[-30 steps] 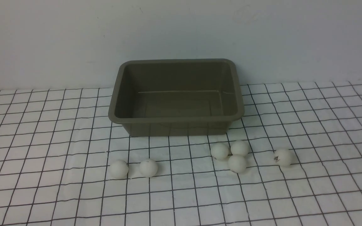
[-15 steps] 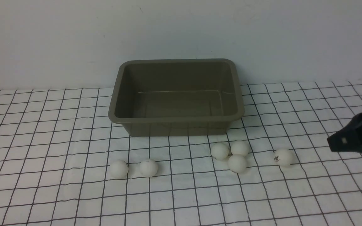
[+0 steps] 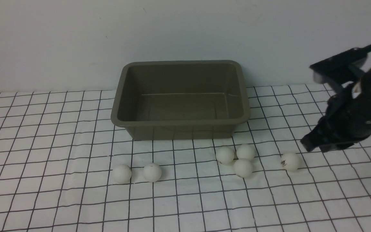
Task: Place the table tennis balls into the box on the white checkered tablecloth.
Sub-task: 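Reach for and grasp a ping pong ball on the table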
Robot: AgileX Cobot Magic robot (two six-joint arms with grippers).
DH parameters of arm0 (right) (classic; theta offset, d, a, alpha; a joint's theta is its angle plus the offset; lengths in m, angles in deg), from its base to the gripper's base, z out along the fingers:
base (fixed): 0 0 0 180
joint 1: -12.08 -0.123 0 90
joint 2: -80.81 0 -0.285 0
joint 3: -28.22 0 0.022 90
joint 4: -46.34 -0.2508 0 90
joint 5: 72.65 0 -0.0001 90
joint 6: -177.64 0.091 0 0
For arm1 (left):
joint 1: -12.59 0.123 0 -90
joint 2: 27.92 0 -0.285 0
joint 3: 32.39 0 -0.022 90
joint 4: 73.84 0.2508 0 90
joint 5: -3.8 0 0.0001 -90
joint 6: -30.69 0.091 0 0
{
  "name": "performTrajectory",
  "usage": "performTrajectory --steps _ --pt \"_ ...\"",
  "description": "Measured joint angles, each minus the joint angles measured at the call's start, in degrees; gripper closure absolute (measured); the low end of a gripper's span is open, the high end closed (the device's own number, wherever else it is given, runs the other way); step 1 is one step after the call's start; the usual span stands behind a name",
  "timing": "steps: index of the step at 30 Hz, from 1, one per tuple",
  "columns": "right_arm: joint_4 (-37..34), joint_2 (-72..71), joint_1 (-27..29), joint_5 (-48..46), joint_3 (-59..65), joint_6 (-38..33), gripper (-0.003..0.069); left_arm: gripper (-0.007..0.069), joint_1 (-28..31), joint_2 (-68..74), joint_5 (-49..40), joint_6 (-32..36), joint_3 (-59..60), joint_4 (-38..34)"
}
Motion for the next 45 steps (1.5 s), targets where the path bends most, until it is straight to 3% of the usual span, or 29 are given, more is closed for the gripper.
performTrajectory --steps 7,14,17,22,27,31,37,45 --pt "9.51 2.04 -6.27 2.86 -0.86 10.41 0.0672 0.0450 0.00 0.00 0.00 0.00 0.00 0.00" --pt "6.13 2.15 -5.88 6.81 -0.86 14.27 0.0652 0.0450 0.00 0.00 0.00 0.00 0.00 0.00" --pt "4.15 2.15 -5.03 7.70 -0.86 13.29 0.0604 0.0450 0.00 0.00 0.00 0.00 0.00 0.00" --pt "2.56 2.15 -1.71 8.46 -0.86 9.97 0.0446 0.0450 0.00 0.00 0.00 0.00 0.00 0.00" --pt "2.27 3.31 4.47 8.39 -0.86 8.70 0.0172 0.0450 0.00 0.00 0.00 0.00 0.00 0.00" --pt "0.66 6.72 6.21 8.72 -0.86 6.93 0.0076 0.0450 0.00 0.00 0.00 0.00 0.00 0.00" --pt "-5.54 13.47 6.21 12.00 -0.86 2.38 0.0058 0.0450 0.00 0.00 0.00 0.00 0.00 0.00" --pt "-6.19 18.18 6.21 15.45 -0.92 1.21 0.0059 0.0450 0.00 0.00 0.00 0.00 0.00 0.00"
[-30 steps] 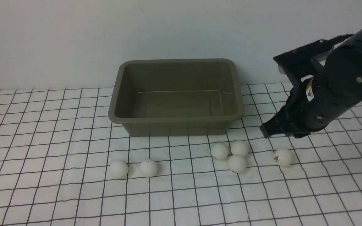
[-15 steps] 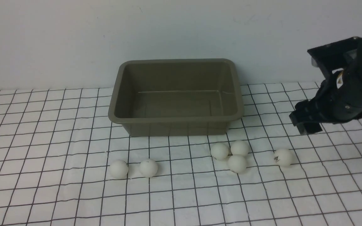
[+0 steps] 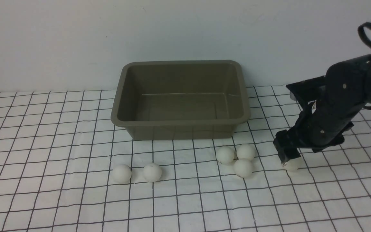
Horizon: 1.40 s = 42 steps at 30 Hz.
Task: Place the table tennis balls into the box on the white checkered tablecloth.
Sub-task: 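Reach for and grasp a ping pong ball on the table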
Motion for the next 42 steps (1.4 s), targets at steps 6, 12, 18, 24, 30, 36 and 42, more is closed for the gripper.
performTrajectory --steps 6,12,18,24,30,36,42 --pt "-0.05 2.29 0.00 0.98 -0.53 -0.81 0.0067 0.0450 0.00 0.00 0.00 0.00 0.00 0.00" --pt "-0.05 3.96 0.00 2.58 -0.70 -1.17 0.0069 0.0450 0.00 0.00 -0.06 0.05 0.00 0.00" --pt "-0.05 5.11 0.00 2.96 -0.70 -1.47 0.0069 0.0450 0.00 0.00 -0.12 0.04 0.00 0.00" --pt "-0.05 6.37 0.00 3.80 -0.72 -1.58 0.0087 0.0450 0.00 0.00 -0.12 0.04 0.00 0.00" --pt "-0.05 6.44 0.00 4.43 -0.72 -1.58 0.0176 0.0450 0.00 0.00 -0.12 0.04 0.00 0.00" --pt "-0.05 6.44 0.00 4.62 -0.83 -1.58 0.0298 0.0450 0.00 0.00 -0.17 0.04 0.00 0.00" --pt "0.40 6.44 0.00 4.93 -0.93 -1.58 0.0298 0.0450 0.00 0.00 -0.17 0.04 0.00 0.00"
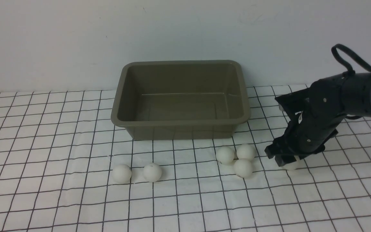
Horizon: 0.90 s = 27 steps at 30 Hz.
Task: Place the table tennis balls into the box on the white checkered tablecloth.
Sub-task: 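Reach for and grasp a ping pong ball on the table, then release the ping pong ball into the bin and lift the gripper away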
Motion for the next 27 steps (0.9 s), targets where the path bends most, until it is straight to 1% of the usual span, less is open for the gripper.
performTrajectory --steps 2,8,10,11,15,17,20,22,25,27 --pt "0.82 0.00 0.00 -0.23 -0.12 0.00 0.0298 0.0450 0.00 0.00 0.00 0.00 0.00 0.00" --pt "1.96 0.00 0.00 -6.79 -4.91 0.00 0.0298 0.0450 0.00 0.00 0.00 0.00 0.00 0.00" --pt "1.96 0.00 0.00 -10.72 -9.24 0.00 0.0298 0.0450 0.00 0.00 0.00 0.00 0.00 0.00" --pt "1.96 0.00 0.00 -11.14 -9.73 0.00 0.0298 0.0450 0.00 0.00 0.00 0.00 0.00 0.00" --pt "0.70 0.00 -0.39 -19.14 -22.87 -0.50 0.0298 0.0450 0.00 0.00 0.00 0.00 0.00 0.00" --pt "-1.03 0.33 -1.63 -20.60 -30.30 -1.76 0.0298 0.0450 0.00 0.00 0.00 0.00 0.00 0.00" --pt "-2.56 1.83 -3.58 -20.76 -36.66 -2.66 0.0298 0.0450 0.00 0.00 0.00 0.00 0.00 0.00" --pt "-2.89 2.68 -4.56 -20.86 -38.60 -2.79 0.0298 0.0450 0.00 0.00 0.00 0.00 0.00 0.00" --pt "-3.69 8.81 -8.00 -21.70 -46.42 -3.60 0.0298 0.0450 0.00 0.00 0.00 0.00 0.00 0.00" --pt "-3.85 12.21 -9.01 -21.89 -48.69 -3.83 0.0298 0.0450 0.00 0.00 -0.05 0.00 0.00 0.00"
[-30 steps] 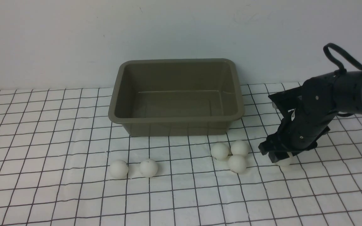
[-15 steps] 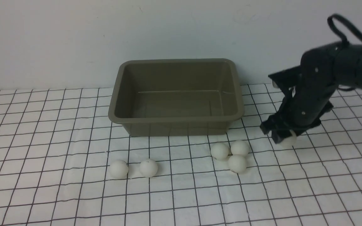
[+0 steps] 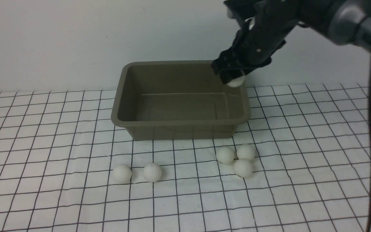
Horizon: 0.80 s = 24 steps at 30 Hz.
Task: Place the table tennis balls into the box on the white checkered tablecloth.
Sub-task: 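Release the ping pong ball into the bin and lift the gripper away, then reach for and grasp a ping pong ball on the table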
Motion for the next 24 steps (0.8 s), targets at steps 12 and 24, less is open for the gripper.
performTrajectory --steps 12,24 --pt "-2.03 9.51 -0.47 -0.05 -6.81 -0.06 0.0177 0.0450 0.00 0.00 -0.06 0.00 0.00 0.00" --pt "1.88 1.92 -0.47 -6.10 -14.08 0.63 0.0146 0.0450 0.00 0.00 -0.34 0.00 0.00 0.00"
